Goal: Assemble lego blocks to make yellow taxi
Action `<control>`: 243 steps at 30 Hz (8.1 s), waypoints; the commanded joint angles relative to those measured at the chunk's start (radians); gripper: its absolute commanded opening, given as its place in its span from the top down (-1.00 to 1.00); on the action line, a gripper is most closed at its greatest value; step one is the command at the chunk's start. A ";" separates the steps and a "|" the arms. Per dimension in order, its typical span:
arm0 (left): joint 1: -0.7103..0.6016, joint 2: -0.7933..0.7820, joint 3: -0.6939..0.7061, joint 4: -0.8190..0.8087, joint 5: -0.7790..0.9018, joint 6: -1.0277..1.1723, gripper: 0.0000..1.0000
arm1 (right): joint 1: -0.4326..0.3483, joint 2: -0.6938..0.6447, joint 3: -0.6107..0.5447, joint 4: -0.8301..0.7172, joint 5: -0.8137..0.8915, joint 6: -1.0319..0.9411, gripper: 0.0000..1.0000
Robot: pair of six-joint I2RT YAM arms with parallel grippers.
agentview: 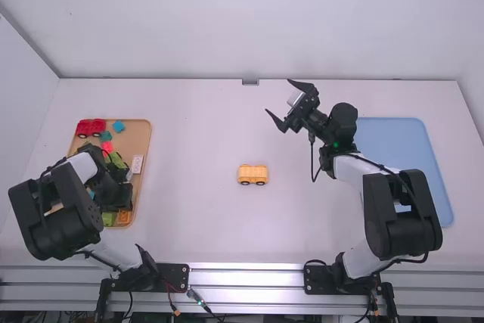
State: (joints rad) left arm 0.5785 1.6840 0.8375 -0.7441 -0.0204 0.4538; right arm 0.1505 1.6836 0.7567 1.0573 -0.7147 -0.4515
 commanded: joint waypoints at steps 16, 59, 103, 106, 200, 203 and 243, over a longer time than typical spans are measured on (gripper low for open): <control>-0.003 -0.024 0.182 0.019 0.153 -0.079 0.64 | 0.002 -0.023 0.029 0.005 -0.004 0.011 -0.98; -0.645 -0.194 0.235 0.642 1.026 -0.012 0.74 | 0.024 0.089 0.030 0.000 -0.492 0.485 -0.99; -0.769 -0.193 0.090 1.079 1.285 -0.173 0.63 | 0.102 0.138 0.130 0.034 -0.721 0.608 -0.45; -0.769 -0.194 0.090 1.071 1.287 -0.173 0.63 | 0.114 0.138 0.134 0.036 -0.724 0.608 -0.36; -0.739 -0.194 0.089 0.804 0.711 0.051 -0.98 | 0.204 0.278 0.384 -1.777 0.663 -0.705 0.53; -0.738 -0.194 0.089 0.804 0.711 0.052 -0.98 | 0.204 0.300 0.396 -1.772 0.659 -0.696 0.44; -0.749 0.072 -0.047 0.942 1.169 0.576 -0.98 | -0.084 0.093 0.003 -1.243 -0.188 -0.833 -0.99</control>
State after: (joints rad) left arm -0.1669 1.7248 0.7971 0.1806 1.0889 1.0801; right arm 0.0639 1.7607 0.7837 -0.2008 -0.8696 -1.3014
